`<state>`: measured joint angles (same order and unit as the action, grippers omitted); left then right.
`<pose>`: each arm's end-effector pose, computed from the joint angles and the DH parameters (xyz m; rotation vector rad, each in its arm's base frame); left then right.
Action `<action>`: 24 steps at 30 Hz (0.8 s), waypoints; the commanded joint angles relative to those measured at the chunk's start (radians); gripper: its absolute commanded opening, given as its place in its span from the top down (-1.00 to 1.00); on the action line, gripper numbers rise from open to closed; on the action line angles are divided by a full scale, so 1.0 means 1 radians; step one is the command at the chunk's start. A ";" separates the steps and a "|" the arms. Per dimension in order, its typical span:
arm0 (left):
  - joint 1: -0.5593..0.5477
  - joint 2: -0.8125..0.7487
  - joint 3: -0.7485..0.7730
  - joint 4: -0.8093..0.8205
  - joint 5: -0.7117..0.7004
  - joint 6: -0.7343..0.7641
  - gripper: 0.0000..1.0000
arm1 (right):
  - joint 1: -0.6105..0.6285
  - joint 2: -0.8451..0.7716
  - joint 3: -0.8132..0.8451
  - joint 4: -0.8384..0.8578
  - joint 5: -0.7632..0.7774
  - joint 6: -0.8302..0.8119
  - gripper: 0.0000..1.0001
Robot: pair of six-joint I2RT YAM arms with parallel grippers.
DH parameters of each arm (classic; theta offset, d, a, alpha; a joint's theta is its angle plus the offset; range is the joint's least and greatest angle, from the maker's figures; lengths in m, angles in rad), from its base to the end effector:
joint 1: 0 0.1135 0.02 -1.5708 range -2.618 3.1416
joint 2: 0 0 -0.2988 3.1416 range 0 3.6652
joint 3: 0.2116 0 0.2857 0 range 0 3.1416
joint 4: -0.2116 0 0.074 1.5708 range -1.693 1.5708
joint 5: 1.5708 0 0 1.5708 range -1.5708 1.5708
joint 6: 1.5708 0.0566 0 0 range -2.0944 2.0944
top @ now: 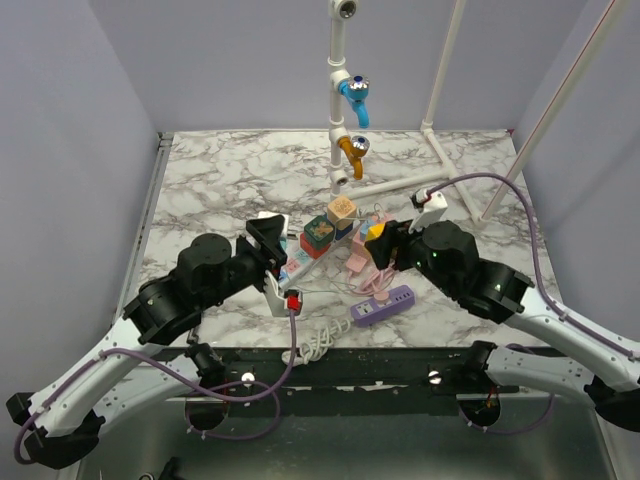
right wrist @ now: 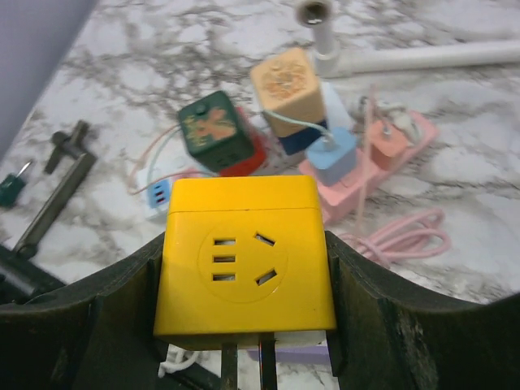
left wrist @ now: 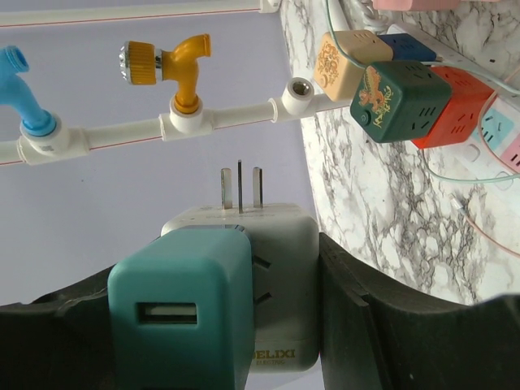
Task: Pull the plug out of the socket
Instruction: Remove the plug from the socket, then place the plug at the center of the board.
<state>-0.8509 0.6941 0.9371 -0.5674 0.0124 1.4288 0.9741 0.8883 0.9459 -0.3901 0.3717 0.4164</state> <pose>0.1121 -0.1289 0.3885 1.7419 0.7915 0.3805 0.1444 0.1760 0.3800 -0.2793 1.9038 0.5952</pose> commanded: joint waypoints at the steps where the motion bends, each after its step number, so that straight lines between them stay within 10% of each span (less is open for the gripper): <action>1: 0.004 -0.040 0.000 0.005 0.050 0.010 1.00 | -0.135 0.032 0.058 -0.065 0.172 0.118 0.99; 11: 0.004 -0.085 -0.009 -0.035 0.104 0.010 1.00 | -0.704 0.226 0.020 -0.086 -0.128 0.239 0.99; 24: 0.001 -0.099 -0.021 -0.060 0.235 0.011 1.00 | -0.753 0.356 -0.178 -0.046 0.046 0.408 0.98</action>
<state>-0.8509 0.6067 0.9188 -0.6342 0.1547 1.4296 0.2222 1.2266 0.8021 -0.4625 0.3534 0.7525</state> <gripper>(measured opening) 0.602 0.673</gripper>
